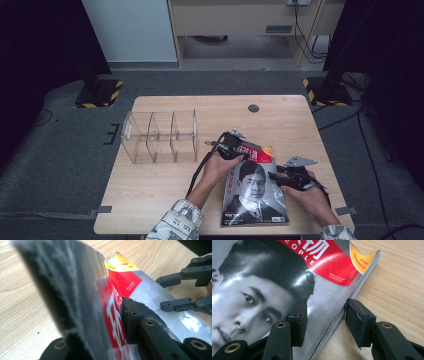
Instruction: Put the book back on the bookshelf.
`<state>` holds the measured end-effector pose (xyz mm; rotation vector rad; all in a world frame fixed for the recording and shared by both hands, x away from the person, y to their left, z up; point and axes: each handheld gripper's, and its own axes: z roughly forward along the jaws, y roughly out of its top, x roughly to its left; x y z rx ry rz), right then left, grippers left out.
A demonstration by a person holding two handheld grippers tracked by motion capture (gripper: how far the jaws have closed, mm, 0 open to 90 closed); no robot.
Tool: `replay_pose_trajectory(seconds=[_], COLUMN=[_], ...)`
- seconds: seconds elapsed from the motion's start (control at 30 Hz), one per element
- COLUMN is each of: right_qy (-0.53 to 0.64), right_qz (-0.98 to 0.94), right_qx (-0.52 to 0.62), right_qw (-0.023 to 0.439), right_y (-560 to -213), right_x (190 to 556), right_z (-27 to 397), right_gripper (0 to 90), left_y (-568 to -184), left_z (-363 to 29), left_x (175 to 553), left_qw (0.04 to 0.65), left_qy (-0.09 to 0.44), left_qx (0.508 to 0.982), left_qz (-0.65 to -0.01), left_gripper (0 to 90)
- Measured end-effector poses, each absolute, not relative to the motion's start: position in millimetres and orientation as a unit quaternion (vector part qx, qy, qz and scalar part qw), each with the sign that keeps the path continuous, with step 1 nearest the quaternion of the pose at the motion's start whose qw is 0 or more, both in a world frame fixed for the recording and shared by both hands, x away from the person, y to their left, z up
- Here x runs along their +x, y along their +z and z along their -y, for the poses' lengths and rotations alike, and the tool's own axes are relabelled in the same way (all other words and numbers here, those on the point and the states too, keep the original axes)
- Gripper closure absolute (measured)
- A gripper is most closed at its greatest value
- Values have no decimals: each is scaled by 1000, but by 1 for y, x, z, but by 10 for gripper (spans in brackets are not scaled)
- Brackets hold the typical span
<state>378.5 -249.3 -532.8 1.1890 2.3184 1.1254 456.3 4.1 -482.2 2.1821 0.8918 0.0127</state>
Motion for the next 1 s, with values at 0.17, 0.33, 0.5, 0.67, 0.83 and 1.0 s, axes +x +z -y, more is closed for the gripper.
replay_pose_trajectory(seconds=[0.17, 0.33, 0.5, 0.67, 0.83, 1.0], right_qy=[424, 425, 410, 385, 364, 350], right_qz=[-776, -757, -733, -729, -743, -750], right_qx=[436, 461, 499, 521, 519, 520], right_qw=[166, 183, 213, 222, 215, 211], right_y=[-523, -520, -519, -523, -529, -533], right_x=[376, 376, 379, 380, 381, 382], right_z=[266, 277, 289, 296, 291, 288], right_gripper=[505, 489, 471, 455, 434, 413], left_y=[-472, -462, -453, -439, -425, -416], left_z=[-5, -5, -6, -8, -13, -17], left_x=[451, 447, 445, 442, 439, 439], left_qw=[404, 412, 419, 426, 438, 446], left_qy=[-7, -5, -1, 10, 22, 26], left_qx=[847, 847, 845, 844, 839, 834], left_qz=[-345, -337, -333, -327, -323, -323], left_gripper=[842, 857, 861, 863, 863, 863])
